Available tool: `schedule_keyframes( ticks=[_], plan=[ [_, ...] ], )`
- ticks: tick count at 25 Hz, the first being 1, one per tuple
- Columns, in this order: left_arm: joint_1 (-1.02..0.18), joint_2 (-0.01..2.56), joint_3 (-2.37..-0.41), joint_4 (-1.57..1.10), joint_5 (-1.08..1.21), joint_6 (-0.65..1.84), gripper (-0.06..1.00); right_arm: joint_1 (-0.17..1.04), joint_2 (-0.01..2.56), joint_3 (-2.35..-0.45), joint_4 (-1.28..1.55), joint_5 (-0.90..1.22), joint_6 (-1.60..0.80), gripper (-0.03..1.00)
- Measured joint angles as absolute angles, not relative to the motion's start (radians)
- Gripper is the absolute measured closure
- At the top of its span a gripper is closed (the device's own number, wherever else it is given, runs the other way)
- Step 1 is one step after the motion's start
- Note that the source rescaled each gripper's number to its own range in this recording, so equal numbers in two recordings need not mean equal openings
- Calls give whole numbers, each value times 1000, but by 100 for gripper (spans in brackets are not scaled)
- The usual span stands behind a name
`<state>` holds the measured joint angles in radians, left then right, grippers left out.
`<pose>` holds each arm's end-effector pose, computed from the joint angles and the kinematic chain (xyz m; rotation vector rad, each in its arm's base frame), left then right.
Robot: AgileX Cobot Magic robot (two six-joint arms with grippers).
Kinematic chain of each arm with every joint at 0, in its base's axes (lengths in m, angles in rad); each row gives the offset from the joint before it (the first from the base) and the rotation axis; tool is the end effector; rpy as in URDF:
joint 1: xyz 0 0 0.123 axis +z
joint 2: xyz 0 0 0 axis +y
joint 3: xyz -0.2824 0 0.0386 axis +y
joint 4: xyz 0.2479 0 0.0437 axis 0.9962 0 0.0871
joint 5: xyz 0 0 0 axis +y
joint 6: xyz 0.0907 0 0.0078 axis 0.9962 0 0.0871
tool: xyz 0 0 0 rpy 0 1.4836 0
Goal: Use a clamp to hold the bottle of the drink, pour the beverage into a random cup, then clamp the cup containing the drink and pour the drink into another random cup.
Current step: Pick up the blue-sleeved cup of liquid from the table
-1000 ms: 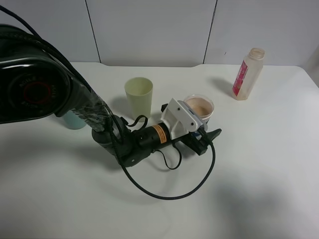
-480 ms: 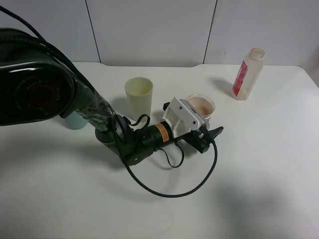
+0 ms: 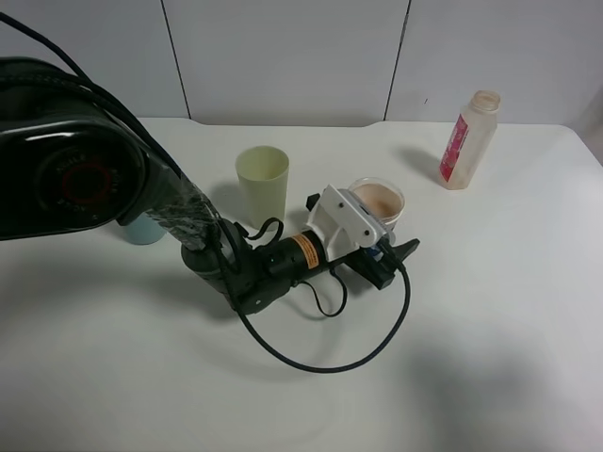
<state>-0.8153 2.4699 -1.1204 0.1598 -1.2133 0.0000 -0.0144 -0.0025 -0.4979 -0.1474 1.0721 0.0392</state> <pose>0.2863 -0.3238 0.0313 0.8105 1.4601 -0.7010 -0.0061 -0.0117 0.2764 0.0628 2.0492 -0.1613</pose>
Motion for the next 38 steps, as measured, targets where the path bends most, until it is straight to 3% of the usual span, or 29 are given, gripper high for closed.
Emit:
schedule_keyframes(
  ticks=[10,11,15,38],
  plan=[
    [-805,2488,-1124,147,-1214,0,24,-14,-3,-498,-147,1072,39,-3],
    [-803,2488,-1124,147,-1214,0,32,-14,-3,-498,-147,1072,39,-3],
    [-799,2488,-1124,144,-1214,-10,94,-14,-3,-498,-147,1072,39,-3],
    [-798,2409,-1119,199,-1194,-148,94,-16,-3,-498,-147,1072,39,-3]
  ],
)
